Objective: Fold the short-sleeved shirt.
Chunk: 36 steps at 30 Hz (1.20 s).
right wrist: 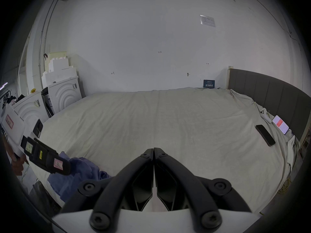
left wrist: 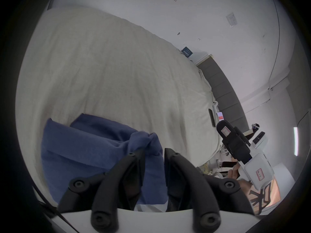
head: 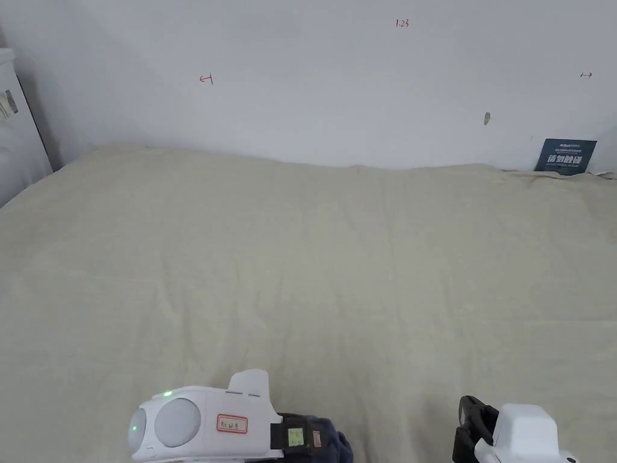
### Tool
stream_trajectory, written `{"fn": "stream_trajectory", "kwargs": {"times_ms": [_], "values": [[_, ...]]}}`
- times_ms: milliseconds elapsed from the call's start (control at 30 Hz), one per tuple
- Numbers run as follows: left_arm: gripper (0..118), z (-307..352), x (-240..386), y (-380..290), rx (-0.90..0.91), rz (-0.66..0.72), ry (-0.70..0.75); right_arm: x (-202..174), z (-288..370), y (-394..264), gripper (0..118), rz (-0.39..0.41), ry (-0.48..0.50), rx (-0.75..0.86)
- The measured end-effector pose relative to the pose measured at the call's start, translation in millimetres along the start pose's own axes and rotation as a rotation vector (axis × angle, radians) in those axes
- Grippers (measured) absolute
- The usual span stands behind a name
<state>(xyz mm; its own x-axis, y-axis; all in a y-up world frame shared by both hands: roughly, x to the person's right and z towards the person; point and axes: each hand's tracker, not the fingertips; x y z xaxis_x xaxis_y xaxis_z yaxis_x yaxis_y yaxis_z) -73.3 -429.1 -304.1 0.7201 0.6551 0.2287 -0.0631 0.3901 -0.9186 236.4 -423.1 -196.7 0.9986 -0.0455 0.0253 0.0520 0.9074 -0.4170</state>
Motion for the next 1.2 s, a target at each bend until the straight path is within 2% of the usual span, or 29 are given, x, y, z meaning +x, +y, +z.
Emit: {"fn": "stream_trajectory", "kwargs": {"times_ms": [100,167,433,667,800,900,1067,1200], "values": [[5,-16.4,-5.7,-5.8,-0.016,0.032,-0.108,0.2,0.3,-0.7,0,-0.001,0.0,-0.002],[1,-34.0,-8.6,-7.4,-0.025,0.047,-0.129,0.9,0.9,-1.0,0,-0.003,-0.001,-0.003],[0,-102.6,-20.9,-19.0,-0.09,0.069,-0.047,8.5,4.3,-3.5,0,-0.01,-0.013,-0.009],[0,-111.8,-23.2,-22.8,-0.073,0.051,-0.025,14.2,6.9,-6.1,0,-0.012,-0.03,-0.016],[0,-81.8,-9.9,-18.3,-0.027,0.013,-0.047,13.2,9.1,-6.5,0,-0.014,-0.03,-0.014],[0,-33.0,1.5,-16.9,0.088,-0.072,-0.045,7.3,11.0,-6.4,0,-0.006,-0.024,-0.006],[0,51.2,1.0,-26.2,0.331,-0.16,0.111,-15.8,9.0,-7.3,0,0.001,0.001,0.006],[0,97.0,-12.6,-47.5,0.449,-0.205,0.285,-54.5,2.2,-15.6,0,0.029,0.071,-0.002]]}}
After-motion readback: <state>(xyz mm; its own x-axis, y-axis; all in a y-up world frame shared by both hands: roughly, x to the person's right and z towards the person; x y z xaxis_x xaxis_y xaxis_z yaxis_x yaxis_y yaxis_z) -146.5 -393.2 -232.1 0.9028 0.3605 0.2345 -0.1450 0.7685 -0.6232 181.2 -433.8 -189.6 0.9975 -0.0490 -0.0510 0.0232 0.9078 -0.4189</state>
